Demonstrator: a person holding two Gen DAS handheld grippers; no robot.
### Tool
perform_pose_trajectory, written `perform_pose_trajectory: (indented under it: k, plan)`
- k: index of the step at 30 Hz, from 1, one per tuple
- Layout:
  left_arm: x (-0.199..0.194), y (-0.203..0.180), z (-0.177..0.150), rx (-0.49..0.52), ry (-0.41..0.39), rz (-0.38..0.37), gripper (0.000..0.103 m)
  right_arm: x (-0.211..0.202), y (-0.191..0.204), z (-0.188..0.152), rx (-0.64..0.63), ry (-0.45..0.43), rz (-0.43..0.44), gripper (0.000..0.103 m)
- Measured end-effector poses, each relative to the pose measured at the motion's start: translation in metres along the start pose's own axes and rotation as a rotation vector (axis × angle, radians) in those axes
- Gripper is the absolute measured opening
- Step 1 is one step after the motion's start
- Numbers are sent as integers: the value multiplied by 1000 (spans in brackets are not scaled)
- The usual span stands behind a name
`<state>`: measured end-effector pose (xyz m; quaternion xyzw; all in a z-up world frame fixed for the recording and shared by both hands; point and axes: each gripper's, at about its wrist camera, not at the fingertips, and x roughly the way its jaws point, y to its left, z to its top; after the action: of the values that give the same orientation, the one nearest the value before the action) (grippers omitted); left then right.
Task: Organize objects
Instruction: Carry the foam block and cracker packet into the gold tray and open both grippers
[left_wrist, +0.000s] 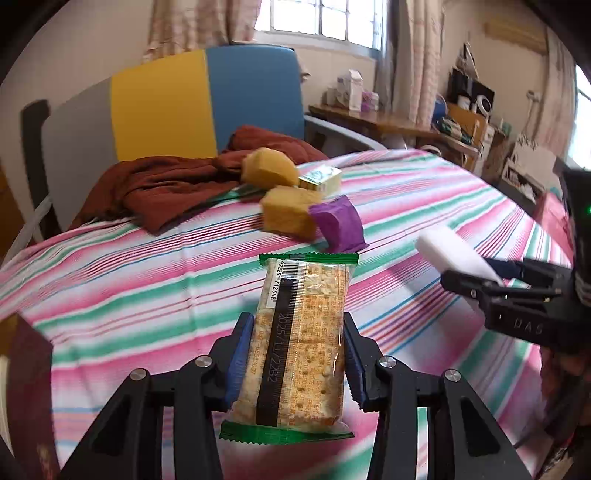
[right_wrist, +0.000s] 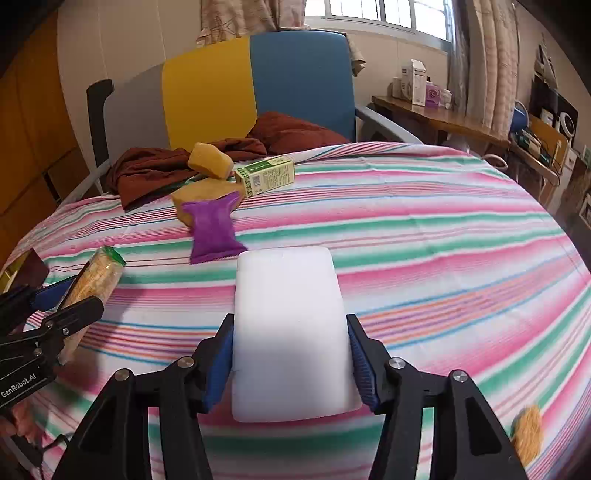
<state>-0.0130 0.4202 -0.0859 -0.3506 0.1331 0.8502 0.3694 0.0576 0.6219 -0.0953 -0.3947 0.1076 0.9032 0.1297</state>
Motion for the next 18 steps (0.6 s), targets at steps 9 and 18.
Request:
perform_pose_trajectory:
  k: [9,18]
  plan:
    - [-61,19,-33,-73,-42,-7,46,-32,46,-20,14,4,70,57]
    - [-123,64,-51,-160,-108,8,46,-58,117,-20,-55,-13,169,57]
